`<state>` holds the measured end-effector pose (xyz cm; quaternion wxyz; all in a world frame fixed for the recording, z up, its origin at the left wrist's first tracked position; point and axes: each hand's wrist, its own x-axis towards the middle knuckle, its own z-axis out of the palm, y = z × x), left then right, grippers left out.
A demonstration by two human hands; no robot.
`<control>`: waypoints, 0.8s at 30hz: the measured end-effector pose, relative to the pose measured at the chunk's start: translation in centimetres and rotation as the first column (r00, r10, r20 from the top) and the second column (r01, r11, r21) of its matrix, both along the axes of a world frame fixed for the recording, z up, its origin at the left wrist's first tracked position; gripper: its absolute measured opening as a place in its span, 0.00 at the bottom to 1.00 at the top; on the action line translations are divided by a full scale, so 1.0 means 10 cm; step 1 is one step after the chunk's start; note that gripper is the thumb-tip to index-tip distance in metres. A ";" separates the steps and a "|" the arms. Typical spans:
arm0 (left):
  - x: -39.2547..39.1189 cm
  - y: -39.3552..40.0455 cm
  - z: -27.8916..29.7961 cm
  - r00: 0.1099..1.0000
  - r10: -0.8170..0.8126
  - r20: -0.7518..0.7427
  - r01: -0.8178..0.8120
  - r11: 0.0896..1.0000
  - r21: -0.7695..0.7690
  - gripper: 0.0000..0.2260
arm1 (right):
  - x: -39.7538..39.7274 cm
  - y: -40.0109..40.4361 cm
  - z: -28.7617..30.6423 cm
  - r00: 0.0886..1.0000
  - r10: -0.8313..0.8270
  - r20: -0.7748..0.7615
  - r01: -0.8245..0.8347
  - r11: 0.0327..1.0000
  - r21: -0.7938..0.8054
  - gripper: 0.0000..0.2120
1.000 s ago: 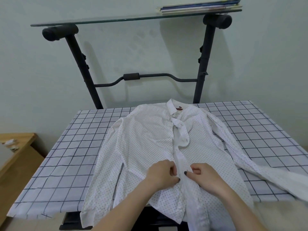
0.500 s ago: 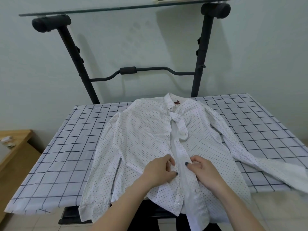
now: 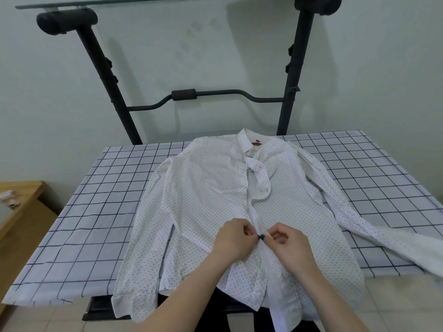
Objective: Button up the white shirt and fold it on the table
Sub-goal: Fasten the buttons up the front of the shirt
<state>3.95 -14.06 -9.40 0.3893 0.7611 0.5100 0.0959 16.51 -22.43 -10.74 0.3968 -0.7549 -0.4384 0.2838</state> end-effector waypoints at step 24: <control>-0.09 -0.10 -0.04 0.859 0.349 0.374 -0.163 0.880 -0.446 0.05 | 0.00 -0.01 -0.04 0.993 0.030 -0.110 -0.025 0.999 0.045 0.01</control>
